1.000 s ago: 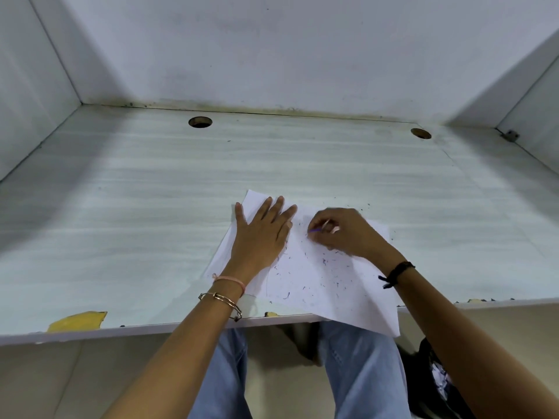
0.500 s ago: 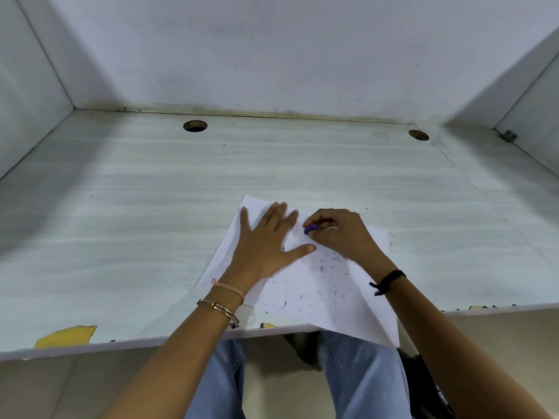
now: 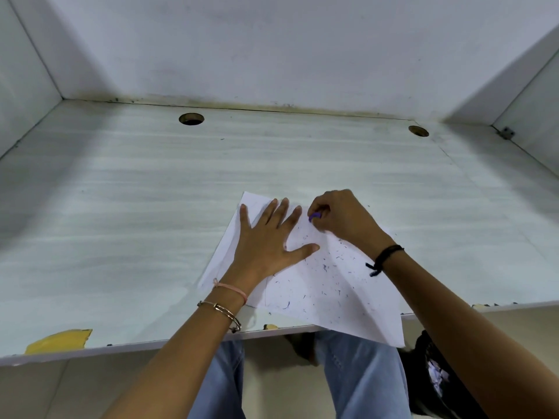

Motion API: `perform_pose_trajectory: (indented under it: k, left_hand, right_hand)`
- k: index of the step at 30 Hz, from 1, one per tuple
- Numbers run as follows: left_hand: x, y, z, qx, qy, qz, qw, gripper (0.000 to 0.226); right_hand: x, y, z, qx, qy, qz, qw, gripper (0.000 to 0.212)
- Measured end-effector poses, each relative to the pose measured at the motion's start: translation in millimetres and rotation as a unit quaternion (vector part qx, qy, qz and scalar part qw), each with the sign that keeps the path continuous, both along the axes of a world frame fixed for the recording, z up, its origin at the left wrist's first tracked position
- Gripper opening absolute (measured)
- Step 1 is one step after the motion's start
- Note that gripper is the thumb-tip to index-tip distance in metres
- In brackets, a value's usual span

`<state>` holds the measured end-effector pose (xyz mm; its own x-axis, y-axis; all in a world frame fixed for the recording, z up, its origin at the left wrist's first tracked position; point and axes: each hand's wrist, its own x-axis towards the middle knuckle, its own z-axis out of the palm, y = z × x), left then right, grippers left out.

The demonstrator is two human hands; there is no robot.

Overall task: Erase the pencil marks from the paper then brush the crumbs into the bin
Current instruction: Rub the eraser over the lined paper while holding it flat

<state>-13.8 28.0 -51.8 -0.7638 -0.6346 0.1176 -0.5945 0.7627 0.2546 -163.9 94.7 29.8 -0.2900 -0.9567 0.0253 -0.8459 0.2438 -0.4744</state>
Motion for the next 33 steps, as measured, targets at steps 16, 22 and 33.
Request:
perform_pose_trajectory:
  k: [16, 22, 33]
  left_hand:
    - [-1, -1, -2, -0.010, 0.004, 0.000, 1.000, 0.090]
    - [-2, -1, -3, -0.007, 0.006, 0.002, 1.000, 0.088]
    - [-1, 0, -1, 0.001, -0.006, 0.006, 1.000, 0.090]
  right_hand:
    - [4, -10, 4, 0.032, -0.022, 0.027, 0.999, 0.012]
    - [16, -7, 3, 0.062, -0.008, 0.070, 0.996, 0.012]
    - [-4, -5, 0, 0.032, -0.068, -0.002, 0.997, 0.010]
